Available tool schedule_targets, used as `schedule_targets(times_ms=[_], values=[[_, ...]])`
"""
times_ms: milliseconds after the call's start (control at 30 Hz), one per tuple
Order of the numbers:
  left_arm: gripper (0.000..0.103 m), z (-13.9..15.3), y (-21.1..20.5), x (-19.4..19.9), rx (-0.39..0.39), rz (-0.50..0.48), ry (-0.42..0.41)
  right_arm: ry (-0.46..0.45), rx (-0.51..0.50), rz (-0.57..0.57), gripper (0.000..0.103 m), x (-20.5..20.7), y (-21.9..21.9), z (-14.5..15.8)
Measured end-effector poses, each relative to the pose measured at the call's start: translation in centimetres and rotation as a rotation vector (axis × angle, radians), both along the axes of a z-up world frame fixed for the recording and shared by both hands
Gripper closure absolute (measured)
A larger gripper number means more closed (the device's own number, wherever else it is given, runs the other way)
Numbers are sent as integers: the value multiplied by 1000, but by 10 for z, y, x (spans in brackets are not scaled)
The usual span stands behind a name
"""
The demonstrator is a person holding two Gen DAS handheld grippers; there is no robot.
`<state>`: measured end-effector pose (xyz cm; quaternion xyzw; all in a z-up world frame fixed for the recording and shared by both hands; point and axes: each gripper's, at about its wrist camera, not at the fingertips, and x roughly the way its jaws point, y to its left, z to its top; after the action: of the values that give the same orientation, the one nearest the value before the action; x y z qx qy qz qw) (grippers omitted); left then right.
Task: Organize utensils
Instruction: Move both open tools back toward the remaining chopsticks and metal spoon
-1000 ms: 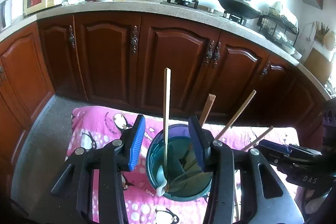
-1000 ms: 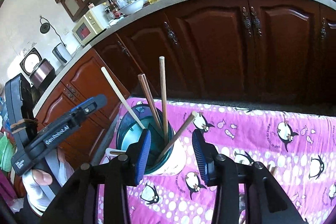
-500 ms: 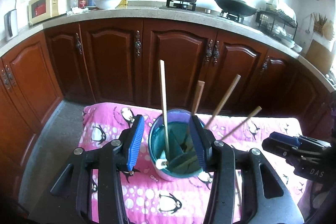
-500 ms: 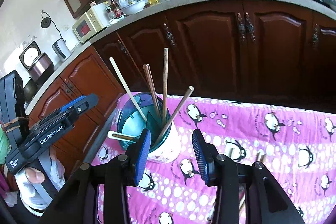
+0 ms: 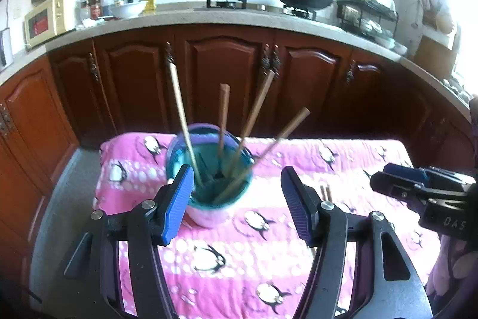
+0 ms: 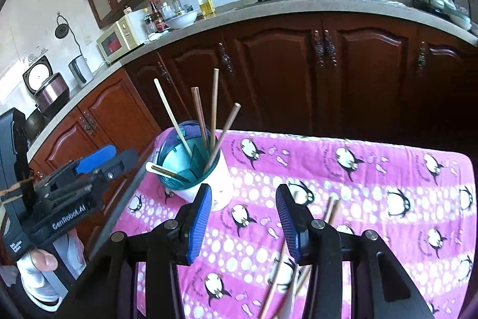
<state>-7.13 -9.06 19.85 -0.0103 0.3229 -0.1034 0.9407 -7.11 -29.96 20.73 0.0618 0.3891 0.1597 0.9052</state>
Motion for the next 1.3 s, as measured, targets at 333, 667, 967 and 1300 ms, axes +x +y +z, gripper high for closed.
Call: schedule_targets(times_ms=[333, 667, 967, 1300], values=[[42, -18, -37, -17, 2, -66, 48, 34, -59, -71, 59, -31, -42, -16], [42, -43, -67, -11, 24, -109, 106, 111, -48, -149, 59, -42, -82, -46], [42, -63, -78, -2, 36, -120, 156, 145, -38, -157, 59, -36, -87, -62], [42, -86, -80, 11, 38, -113, 208, 197, -14, -162, 59, -14, -89, -85]])
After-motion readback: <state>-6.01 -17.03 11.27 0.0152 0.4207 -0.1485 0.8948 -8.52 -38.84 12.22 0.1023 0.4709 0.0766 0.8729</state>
